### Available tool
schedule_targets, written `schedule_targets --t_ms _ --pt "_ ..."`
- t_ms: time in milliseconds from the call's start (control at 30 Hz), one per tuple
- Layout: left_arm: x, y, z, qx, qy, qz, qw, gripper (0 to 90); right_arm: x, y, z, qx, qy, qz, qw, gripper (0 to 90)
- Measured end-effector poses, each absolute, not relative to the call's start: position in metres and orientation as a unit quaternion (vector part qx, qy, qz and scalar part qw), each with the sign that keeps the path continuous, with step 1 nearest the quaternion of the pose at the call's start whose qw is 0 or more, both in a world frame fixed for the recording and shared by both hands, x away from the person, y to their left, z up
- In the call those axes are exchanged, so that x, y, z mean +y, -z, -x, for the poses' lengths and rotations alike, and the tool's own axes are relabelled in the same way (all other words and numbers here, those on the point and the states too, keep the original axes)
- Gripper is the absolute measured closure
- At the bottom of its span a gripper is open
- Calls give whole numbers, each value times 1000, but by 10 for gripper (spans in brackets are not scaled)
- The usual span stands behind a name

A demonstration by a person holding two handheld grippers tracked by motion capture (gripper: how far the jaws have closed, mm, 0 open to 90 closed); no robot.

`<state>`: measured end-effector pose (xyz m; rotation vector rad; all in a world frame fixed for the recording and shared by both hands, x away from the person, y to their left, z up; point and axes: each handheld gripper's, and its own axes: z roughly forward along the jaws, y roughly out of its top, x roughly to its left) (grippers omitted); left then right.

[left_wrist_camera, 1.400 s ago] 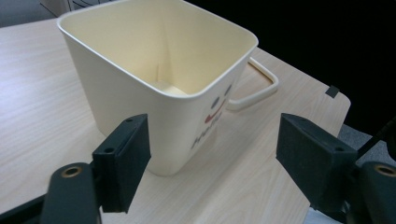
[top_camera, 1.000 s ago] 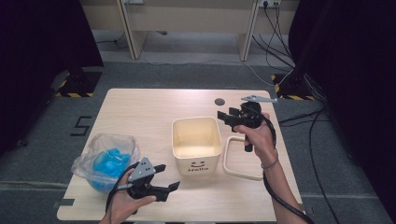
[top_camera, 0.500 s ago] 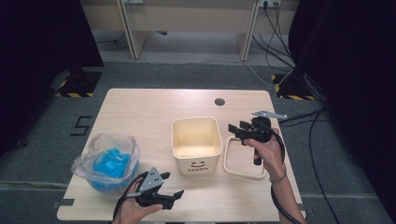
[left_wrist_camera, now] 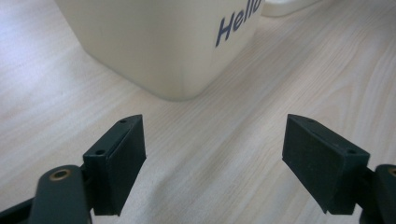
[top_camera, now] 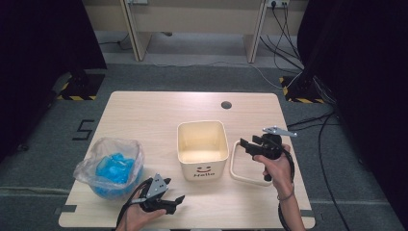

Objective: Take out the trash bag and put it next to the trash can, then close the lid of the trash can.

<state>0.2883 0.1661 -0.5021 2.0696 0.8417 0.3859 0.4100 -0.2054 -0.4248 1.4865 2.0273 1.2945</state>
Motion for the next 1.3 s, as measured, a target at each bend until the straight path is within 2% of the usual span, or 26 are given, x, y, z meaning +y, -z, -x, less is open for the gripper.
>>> schedule_targets --t_ms 567,933,1300 --pt "173 518 -296 347 -140 -849 373 202 -207 455 -398 723 -419 -526 155 389" --pt "173 522 -296 346 -148 -842 385 163 -216 461 -393 719 -415 -536 154 384" --pt "173 522 -296 348 -148 -842 384 156 -228 457 -394 709 -412 -545 174 383"
